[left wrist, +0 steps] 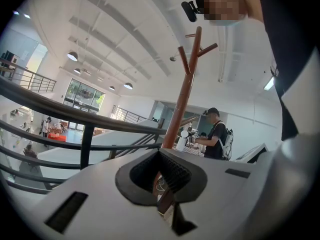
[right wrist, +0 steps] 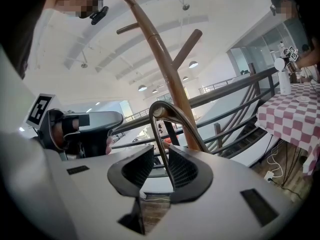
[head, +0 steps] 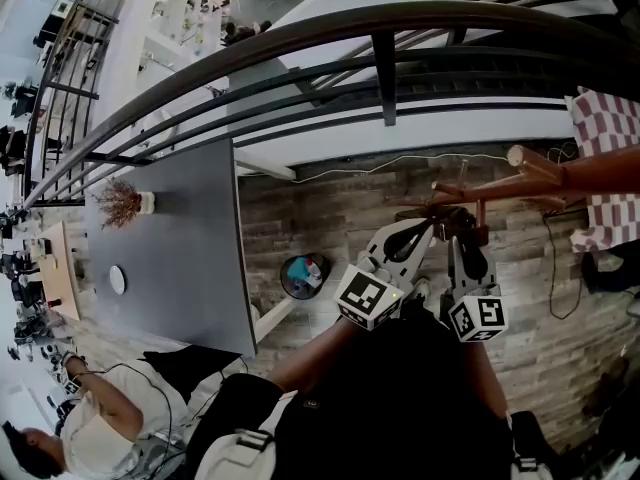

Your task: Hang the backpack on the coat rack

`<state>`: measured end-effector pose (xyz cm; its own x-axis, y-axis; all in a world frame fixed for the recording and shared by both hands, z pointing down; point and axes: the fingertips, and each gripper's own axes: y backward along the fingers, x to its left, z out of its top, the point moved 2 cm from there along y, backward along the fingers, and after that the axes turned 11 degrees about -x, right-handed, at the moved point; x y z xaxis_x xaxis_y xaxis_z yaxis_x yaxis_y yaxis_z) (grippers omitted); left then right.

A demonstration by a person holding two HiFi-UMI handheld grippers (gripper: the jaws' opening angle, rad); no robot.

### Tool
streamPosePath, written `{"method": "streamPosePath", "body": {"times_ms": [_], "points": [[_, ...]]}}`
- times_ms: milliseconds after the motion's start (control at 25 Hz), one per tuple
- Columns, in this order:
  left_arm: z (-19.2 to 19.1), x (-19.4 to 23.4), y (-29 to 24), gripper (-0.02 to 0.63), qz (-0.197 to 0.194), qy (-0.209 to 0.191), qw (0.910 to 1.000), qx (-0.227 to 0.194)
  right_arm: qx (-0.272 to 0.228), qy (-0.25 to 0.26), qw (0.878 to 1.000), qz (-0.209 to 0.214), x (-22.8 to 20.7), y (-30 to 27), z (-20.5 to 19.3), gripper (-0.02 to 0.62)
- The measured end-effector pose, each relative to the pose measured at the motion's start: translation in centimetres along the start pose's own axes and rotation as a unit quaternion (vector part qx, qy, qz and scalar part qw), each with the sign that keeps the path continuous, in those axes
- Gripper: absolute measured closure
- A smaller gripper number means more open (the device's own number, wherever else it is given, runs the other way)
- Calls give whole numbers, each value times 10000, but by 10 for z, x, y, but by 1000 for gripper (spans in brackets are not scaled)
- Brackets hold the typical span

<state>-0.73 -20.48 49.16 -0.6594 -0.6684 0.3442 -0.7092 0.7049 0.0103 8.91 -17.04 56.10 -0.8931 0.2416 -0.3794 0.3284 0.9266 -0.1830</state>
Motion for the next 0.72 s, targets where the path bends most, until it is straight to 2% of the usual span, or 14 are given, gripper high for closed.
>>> {"method": "streamPosePath", "body": {"times_ms": [720], "points": [[1,-21,13,598,243,-67,9996,-150,77,110,9999,12,-9,22,-2,515]]}}
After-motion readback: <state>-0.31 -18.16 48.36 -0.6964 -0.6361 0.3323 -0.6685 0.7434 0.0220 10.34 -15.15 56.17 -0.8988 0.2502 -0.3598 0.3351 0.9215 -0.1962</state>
